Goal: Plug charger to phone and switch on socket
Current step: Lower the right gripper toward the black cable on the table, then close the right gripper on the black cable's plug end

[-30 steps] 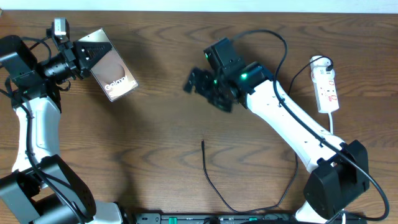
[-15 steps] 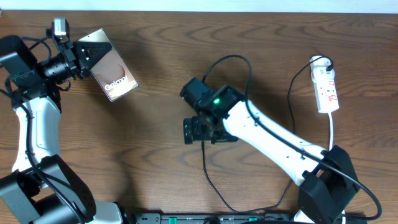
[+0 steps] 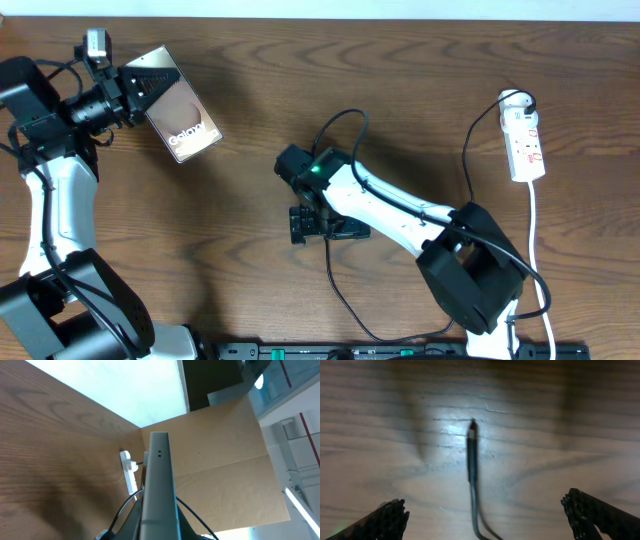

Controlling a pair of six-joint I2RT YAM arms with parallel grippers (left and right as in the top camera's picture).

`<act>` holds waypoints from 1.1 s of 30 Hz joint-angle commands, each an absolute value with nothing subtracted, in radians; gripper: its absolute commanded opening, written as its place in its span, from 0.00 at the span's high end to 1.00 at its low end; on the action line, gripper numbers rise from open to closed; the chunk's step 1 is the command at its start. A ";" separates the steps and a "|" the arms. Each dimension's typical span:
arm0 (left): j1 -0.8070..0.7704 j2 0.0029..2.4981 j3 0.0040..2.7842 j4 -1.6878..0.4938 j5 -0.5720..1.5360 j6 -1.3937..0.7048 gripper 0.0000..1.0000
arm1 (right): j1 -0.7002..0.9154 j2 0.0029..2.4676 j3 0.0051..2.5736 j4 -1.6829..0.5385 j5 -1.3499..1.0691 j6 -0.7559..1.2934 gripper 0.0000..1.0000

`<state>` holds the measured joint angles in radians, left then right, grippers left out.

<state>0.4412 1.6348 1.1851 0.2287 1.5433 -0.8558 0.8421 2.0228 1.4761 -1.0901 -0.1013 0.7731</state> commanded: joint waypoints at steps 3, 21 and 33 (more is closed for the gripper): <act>0.442 1.639 1.193 0.233 1.573 -0.838 0.93 | 0.859 2.032 1.477 -1.061 -0.109 0.811 0.01; 0.442 1.639 1.193 0.233 1.573 -0.838 0.92 | 0.859 2.084 1.477 -1.047 -0.057 0.896 0.01; 0.442 1.639 1.193 0.233 1.573 -0.838 0.93 | 0.872 2.142 1.477 -1.035 -0.028 0.897 0.01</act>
<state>0.4412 1.6348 1.1847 0.2283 1.5436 -0.8555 0.8654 2.1117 1.4788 -1.0348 -0.0616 0.8814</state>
